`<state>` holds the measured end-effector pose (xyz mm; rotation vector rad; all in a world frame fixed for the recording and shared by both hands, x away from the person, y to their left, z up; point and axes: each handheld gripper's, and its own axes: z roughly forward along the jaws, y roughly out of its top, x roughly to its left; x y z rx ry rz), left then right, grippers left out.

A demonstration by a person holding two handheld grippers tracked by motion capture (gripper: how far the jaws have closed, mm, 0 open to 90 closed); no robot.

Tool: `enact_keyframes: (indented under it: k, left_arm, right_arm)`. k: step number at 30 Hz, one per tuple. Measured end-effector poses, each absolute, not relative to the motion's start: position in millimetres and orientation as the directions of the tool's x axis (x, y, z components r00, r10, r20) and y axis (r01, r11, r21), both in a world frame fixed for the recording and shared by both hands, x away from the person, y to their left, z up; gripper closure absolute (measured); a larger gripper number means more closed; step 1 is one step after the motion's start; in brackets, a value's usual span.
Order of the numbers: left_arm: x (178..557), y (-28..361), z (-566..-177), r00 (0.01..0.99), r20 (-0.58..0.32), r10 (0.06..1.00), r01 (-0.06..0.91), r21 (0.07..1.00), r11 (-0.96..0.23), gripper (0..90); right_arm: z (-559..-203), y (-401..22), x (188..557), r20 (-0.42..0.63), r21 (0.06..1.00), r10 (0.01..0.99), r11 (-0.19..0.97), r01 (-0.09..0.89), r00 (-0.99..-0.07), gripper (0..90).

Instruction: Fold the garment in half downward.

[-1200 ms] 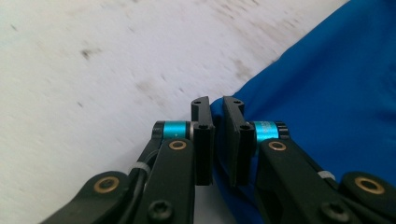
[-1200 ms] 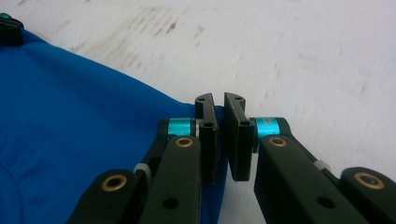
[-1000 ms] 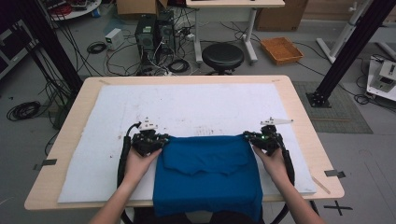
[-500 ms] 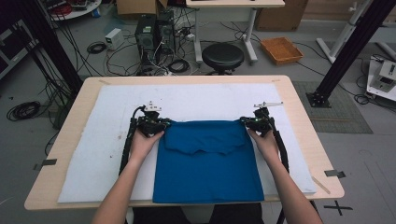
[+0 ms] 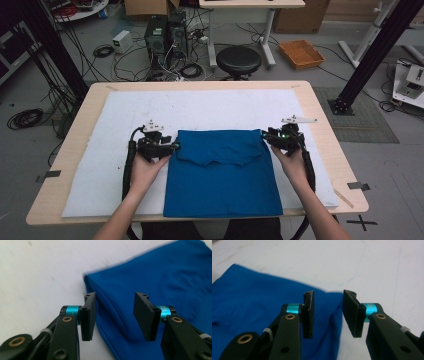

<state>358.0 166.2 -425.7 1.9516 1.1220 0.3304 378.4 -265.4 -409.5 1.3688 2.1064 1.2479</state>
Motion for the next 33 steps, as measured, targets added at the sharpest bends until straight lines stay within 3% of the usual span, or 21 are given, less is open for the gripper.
enact_keyframes:
  k: [5,10,16,19,33]
  left_arm:
    - [352.2,160.0,-437.6,0.562,-0.183,0.806,0.621,0.737,-0.266,59.5]
    - [354.7,155.2,-438.0,0.561,-0.187,0.806,0.629,0.73,-0.269,65.3]
    - [356.9,154.9,-439.9,0.562,-0.192,0.805,0.637,0.721,-0.273,77.3]
    - [357.6,156.4,-440.3,0.567,-0.188,0.802,0.63,0.726,-0.275,87.5]
    - [346.3,162.5,-428.9,0.611,-0.193,0.768,0.589,0.759,-0.278,88.6]
  right_arm:
    - [-427.0,-262.2,349.6,0.19,0.786,0.852,0.166,0.595,-0.488,62.5]
    - [-438.6,-256.0,347.2,0.198,0.76,0.851,0.18,0.625,-0.487,62.8]
    - [-443.8,-247.6,354.7,0.192,0.729,0.833,0.233,0.644,-0.519,82.1]
    - [-442.9,-245.9,352.9,0.17,0.739,0.821,0.259,0.622,-0.545,86.2]
    - [-435.3,-256.5,345.7,0.173,0.763,0.813,0.247,0.597,-0.557,86.8]
